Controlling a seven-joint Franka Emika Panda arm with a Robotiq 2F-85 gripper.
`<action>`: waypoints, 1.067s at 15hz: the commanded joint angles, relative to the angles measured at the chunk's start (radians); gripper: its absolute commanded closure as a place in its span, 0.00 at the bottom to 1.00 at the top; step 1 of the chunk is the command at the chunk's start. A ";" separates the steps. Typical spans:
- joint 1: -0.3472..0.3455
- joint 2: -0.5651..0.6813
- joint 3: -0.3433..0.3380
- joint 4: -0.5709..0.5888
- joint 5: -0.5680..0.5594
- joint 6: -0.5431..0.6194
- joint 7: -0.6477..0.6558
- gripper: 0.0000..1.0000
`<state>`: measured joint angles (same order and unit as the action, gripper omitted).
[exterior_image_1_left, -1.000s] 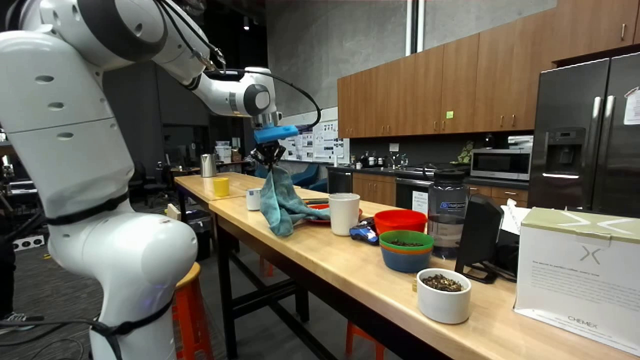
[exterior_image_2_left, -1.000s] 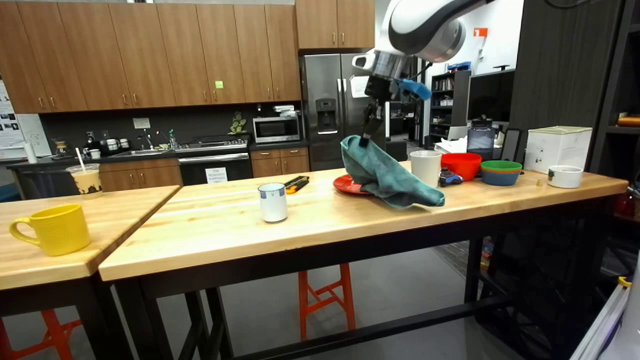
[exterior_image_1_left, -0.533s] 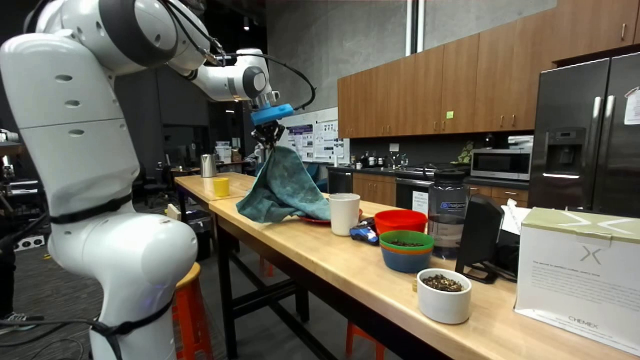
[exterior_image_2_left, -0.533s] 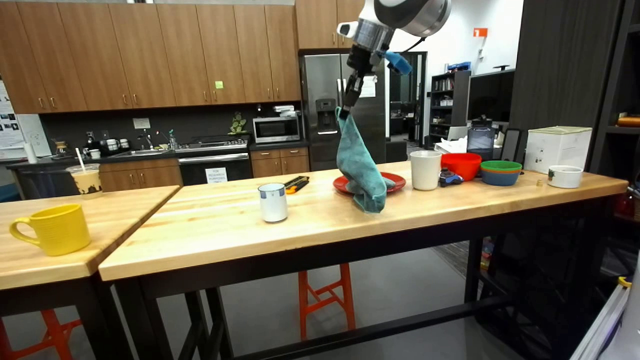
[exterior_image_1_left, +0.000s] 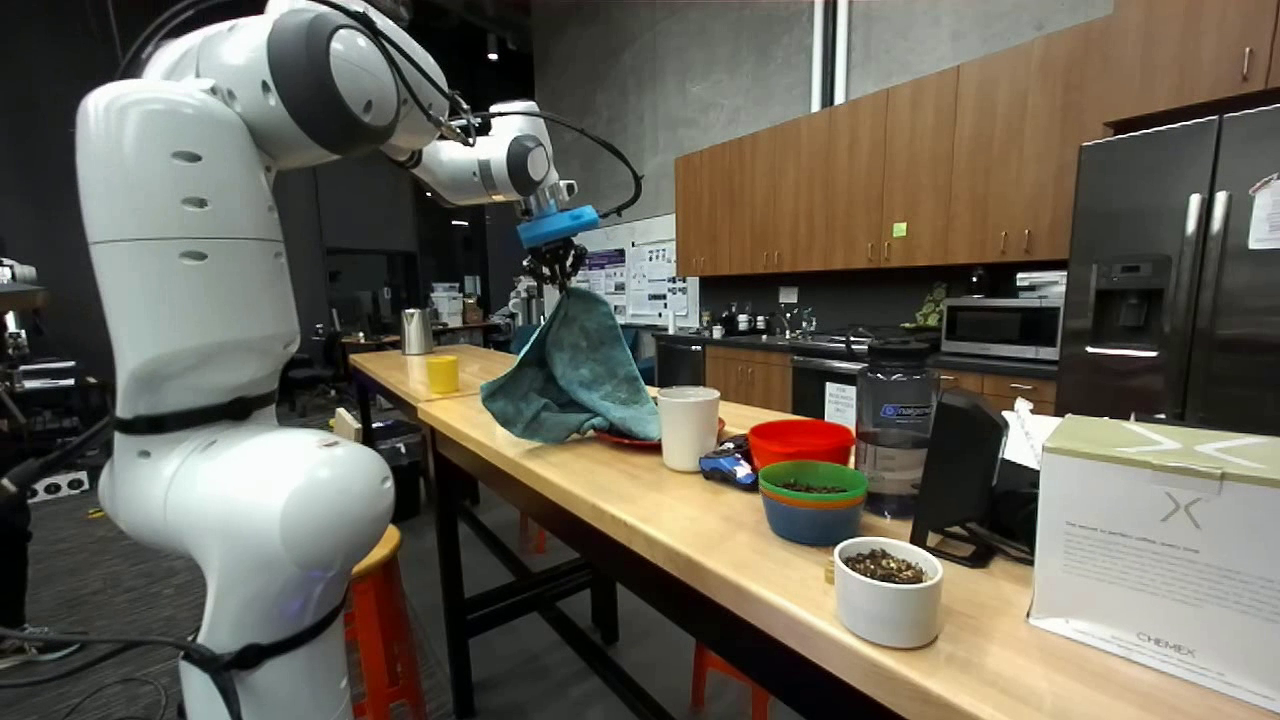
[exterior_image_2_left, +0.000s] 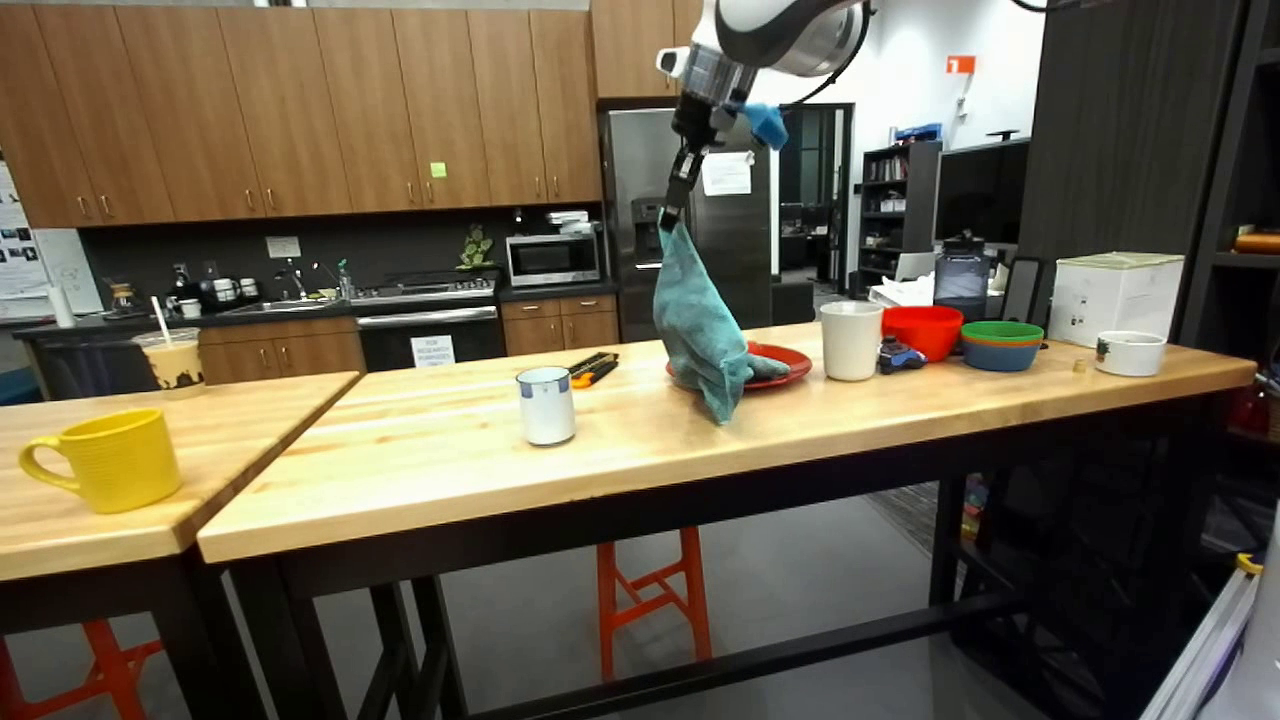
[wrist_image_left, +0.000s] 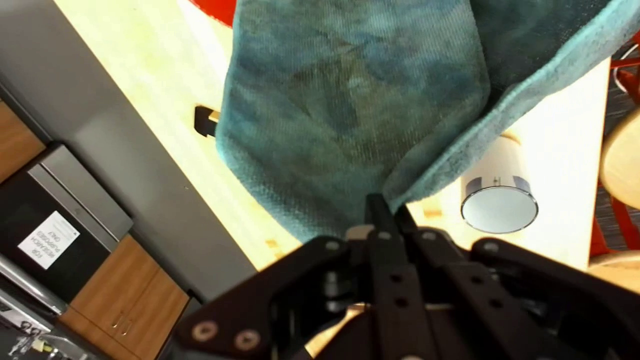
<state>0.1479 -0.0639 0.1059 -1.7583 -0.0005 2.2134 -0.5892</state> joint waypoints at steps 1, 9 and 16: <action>-0.013 0.064 0.001 0.116 -0.033 -0.030 0.043 1.00; -0.011 0.143 0.015 0.253 -0.089 -0.048 0.090 1.00; -0.019 0.211 0.008 0.380 -0.122 -0.099 0.120 1.00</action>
<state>0.1394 0.1072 0.1136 -1.4628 -0.0943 2.1636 -0.4902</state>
